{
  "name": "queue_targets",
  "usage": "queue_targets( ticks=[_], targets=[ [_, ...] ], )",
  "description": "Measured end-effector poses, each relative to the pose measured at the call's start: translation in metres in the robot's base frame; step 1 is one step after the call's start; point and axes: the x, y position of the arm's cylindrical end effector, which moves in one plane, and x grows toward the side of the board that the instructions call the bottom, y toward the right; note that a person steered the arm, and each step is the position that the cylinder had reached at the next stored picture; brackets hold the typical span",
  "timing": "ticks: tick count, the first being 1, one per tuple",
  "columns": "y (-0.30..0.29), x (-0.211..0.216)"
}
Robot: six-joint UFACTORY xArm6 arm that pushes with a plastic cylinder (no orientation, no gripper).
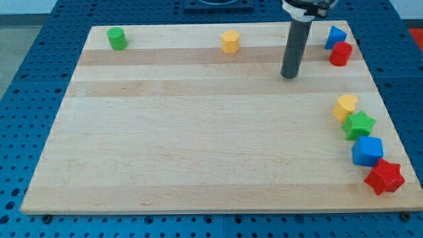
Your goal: Place the arm at the yellow heart
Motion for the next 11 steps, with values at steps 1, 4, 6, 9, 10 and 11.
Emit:
queue_targets(
  ticks=[1,4,6,9,10,11],
  targets=[
    [0.011,0.008],
    [0.043,0.026],
    [0.064,0.029],
    [0.101,0.044],
    [0.113,0.053],
    [0.126,0.067]
  ],
)
